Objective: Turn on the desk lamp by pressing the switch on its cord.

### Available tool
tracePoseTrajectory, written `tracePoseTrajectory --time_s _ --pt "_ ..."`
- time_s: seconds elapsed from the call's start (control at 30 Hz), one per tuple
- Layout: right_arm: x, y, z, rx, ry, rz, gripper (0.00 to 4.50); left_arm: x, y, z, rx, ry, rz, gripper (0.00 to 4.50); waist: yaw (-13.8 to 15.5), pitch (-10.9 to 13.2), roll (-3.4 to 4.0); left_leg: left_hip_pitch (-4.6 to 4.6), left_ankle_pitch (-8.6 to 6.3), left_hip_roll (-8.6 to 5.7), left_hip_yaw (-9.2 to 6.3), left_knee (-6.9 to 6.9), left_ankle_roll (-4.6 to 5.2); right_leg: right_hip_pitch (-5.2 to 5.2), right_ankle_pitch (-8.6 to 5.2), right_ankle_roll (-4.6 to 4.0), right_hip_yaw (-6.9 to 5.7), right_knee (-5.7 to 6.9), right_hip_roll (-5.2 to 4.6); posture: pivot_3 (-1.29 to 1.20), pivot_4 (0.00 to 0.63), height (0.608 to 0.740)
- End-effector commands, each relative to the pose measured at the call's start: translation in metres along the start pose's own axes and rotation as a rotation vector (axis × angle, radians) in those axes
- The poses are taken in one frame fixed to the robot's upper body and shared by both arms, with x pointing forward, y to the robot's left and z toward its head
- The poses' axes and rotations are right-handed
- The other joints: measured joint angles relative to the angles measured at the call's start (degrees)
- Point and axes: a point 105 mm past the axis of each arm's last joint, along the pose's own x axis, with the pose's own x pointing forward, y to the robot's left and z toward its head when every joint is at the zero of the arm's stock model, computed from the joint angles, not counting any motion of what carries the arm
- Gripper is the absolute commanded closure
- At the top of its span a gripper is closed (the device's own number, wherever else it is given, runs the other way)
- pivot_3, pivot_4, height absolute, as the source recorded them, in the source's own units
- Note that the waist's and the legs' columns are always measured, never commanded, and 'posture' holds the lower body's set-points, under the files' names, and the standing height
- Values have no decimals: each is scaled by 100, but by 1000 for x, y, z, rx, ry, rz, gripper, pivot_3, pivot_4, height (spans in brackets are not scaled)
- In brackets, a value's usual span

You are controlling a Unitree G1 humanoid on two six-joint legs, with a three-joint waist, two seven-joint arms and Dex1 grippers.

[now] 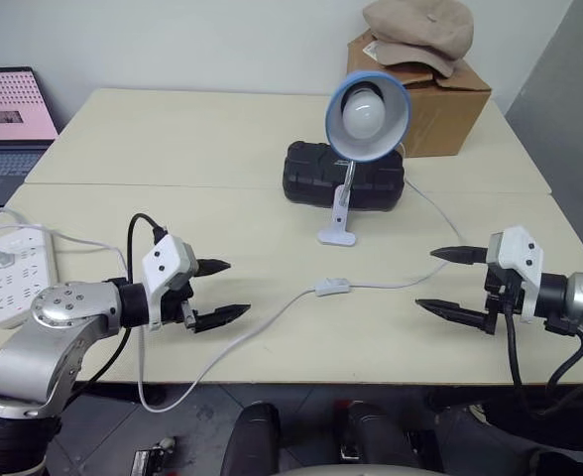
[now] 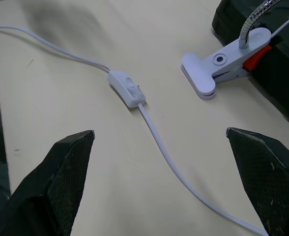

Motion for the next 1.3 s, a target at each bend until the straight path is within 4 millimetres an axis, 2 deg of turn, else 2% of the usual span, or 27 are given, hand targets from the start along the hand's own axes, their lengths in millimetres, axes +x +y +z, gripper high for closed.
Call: tracePoseTrajectory --time_s 0.03,0.27,0.4,0.53,0.7,0.9,1.0,1.1,1.2,1.3 --pt "0 -1 7 -46 -18 6 0 -1 0 10 19 -40 -14 47 0 0 0 0 0 0 0 0 0 0 -1 -1 -1 0 0 0 150 740" --pt "-1 -3 6 -43 -20 2 0 0 6 24 49 -106 15 47 1 0 0 -2 0 0 0 1 0 0 -1 0 -2 0 0 0 150 740" --pt "1 -3 5 -42 -23 -1 0 -1 8 23 42 -103 15 47 0 0 0 0 0 1 0 1 0 0 0 0 -2 1 1 0 150 740" --pt "3 -2 4 -41 -28 -7 0 -3 18 28 23 -139 35 47 1 0 0 -1 0 0 0 1 0 0 -1 0 -4 1 1 0 150 740" --pt "5 -2 8 -29 -47 -25 0 4 27 39 66 -178 51 47 1 0 -1 -2 0 -1 0 3 0 2 1 2 -3 1 0 0 150 740" --pt "7 0 7 33 -41 -61 0 28 15 49 51 -206 -104 47 1 0 -1 -2 0 -1 0 2 0 2 1 3 -3 2 2 0 150 740" --pt "7 2 5 106 -23 -111 0 46 6 50 21 -204 -212 47 1 -1 -1 -3 0 -2 0 3 0 2 2 4 -3 2 2 0 150 740" --pt "7 4 3 154 -2 -145 0 54 3 48 -22 -200 -265 47 0 -1 -1 -4 0 -2 0 4 0 2 2 5 -2 3 3 0 150 740" --pt "9 17 8 250 -39 -154 0 76 2 31 -84 -151 -335 47 -1 -3 -2 -3 0 -2 -2 3 0 3 2 5 -2 3 5 0 150 740" --pt "9 27 8 268 -33 -160 0 91 2 24 -116 -145 -367 47 0 -3 -2 -3 1 -2 -7 5 0 4 2 5 -5 6 7 0 150 740"
